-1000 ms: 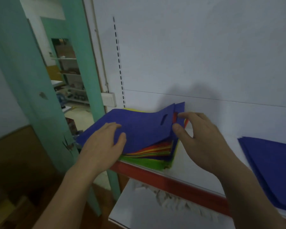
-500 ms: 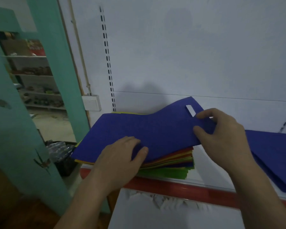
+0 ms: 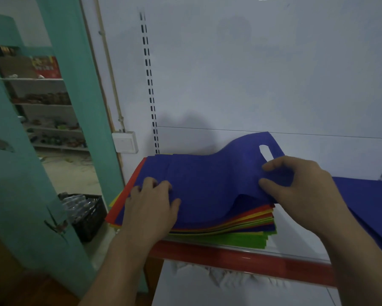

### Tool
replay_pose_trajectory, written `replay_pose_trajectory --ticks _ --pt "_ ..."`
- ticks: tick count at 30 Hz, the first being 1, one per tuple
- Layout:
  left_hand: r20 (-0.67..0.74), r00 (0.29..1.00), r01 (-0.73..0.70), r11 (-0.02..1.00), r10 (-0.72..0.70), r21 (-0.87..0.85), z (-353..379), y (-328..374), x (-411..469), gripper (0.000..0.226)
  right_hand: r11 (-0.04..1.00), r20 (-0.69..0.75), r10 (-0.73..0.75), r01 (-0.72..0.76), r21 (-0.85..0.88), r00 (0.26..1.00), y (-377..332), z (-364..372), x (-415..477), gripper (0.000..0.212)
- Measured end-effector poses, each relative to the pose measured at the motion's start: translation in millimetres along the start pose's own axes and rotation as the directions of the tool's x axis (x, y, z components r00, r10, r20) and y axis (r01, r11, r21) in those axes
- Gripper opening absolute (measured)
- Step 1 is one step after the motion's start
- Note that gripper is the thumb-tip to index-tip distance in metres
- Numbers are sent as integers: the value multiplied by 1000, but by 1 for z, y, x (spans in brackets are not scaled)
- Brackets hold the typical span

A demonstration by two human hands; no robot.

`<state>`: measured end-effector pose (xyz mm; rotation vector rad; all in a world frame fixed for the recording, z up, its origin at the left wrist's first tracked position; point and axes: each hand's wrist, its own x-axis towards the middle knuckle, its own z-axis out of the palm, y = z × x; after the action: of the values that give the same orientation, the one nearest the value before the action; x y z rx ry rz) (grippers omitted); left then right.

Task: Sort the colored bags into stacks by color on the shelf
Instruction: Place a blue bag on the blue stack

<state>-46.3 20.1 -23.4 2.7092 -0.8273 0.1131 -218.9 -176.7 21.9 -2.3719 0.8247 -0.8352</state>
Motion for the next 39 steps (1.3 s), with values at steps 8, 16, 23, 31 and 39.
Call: replay_pose_trajectory --ticks 8,16,23,31,39 --pt "94 995 31 989 -18 -142 -21 -5 19 64 997 -73 -41 36 -63 997 -5 4 0 30" --pt "-338 940 -185 779 -37 -599 -17 -1 13 40 949 -215 -98 156 273 972 9 6 3 25" --pt "-509 852 -380 523 -123 -763 -11 29 5 35 857 -372 58 145 494 926 46 -23 7 24" --pt "-590 798 -483 453 -126 -749 3 118 -11 36 825 -262 144 30 564 954 116 -85 1 47" --pt "-657 749 -579 560 79 -593 29 241 -31 34 835 -221 204 -52 547 954 225 -172 -6 23"
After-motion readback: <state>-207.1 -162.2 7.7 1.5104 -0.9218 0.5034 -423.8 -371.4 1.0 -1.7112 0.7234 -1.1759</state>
